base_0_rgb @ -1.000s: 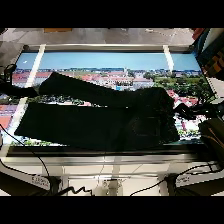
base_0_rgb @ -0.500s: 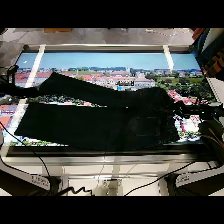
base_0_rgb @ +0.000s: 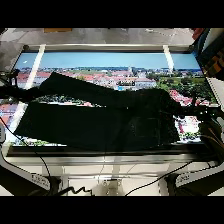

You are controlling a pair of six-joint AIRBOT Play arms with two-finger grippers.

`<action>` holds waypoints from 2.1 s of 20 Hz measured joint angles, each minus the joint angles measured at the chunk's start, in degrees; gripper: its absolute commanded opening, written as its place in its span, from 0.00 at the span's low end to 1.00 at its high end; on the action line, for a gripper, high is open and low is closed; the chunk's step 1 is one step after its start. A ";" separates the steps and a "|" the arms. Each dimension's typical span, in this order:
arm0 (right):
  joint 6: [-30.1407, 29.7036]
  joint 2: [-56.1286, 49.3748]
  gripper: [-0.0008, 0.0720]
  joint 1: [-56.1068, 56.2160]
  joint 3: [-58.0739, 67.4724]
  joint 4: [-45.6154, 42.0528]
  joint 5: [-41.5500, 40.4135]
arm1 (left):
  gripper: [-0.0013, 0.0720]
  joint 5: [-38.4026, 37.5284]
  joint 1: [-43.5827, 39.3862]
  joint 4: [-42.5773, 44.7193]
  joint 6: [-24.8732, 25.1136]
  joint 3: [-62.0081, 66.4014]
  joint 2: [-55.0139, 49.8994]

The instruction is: Fold the clothes and pants, and hang the long-sleeved shirts on hangers.

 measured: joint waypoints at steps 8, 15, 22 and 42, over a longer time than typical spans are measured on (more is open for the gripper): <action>-2.03 0.00 0.08 0.00 0.00 2.99 0.15 | 1.00 11.69 -0.35 -9.62 -2.32 0.00 -4.31; -2.25 0.00 0.08 0.00 0.00 3.30 0.20 | 0.97 15.45 -0.92 -8.44 -4.55 0.00 -4.94; -2.29 0.00 0.08 0.00 0.00 3.34 0.17 | 0.83 19.71 -4.20 3.96 -21.16 0.02 -4.59; -2.71 0.24 0.08 0.00 1.70 3.74 0.07 | 0.05 29.16 -10.58 21.81 -49.18 0.11 -6.19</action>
